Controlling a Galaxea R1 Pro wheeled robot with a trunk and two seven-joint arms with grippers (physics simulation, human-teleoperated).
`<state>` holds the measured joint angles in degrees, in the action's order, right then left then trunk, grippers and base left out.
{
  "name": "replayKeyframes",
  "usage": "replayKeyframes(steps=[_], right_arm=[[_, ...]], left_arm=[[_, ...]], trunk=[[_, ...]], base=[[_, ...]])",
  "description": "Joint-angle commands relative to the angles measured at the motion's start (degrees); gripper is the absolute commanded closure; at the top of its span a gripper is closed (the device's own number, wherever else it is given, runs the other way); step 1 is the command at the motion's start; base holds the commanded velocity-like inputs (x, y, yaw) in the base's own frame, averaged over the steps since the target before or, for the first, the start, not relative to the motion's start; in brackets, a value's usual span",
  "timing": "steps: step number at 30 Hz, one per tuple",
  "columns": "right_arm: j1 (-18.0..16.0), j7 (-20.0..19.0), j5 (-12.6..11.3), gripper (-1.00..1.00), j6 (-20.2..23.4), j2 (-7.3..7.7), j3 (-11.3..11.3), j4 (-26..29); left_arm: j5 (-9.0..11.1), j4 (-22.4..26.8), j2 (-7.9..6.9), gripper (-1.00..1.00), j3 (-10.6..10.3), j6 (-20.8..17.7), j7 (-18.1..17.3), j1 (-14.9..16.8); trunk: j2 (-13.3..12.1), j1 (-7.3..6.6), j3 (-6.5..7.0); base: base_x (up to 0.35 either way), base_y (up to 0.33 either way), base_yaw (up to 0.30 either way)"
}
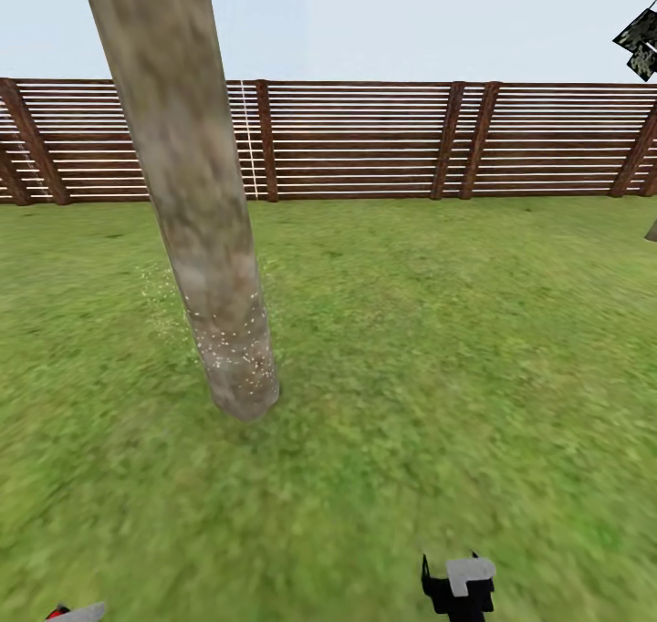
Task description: In the garden, pick up the pesticide atomizer on the floor and spray pesticide onto both trees until each tree trunk is fully covered.
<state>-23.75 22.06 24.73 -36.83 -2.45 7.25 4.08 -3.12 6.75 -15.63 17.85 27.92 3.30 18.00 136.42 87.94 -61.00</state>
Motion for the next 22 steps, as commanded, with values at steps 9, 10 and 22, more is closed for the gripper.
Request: replayKeyframes(steps=[9, 10, 22], right_arm=[[3.9, -0.1, 0.0, -1.00, 0.2, 0.03, 0.0, -2.7], [3.9, -0.1, 0.0, -1.00, 0.2, 0.06, 0.0, -2.7], [4.0, -0.1, 0.0, -1.00, 0.1, 0.08, 0.0, -2.7]], left_arm=[[0.3, -0.1, -0.01, 1.00, 0.0, 0.1, 0.1, 0.0], [0.3, -0.1, -0.01, 1.00, 0.0, 0.1, 0.1, 0.0], [0.1, -0.2, 2.54, 1.00, -0.2, -0.1, 0.0, -0.1]], trunk=[[0.0, 0.00, 0.00], [0.0, 0.00, 0.00], [0.0, 0.00, 0.00]], base=[[0.000, 0.000, 0.000], [0.000, 0.000, 0.000], [0.000, 0.000, 0.000]])
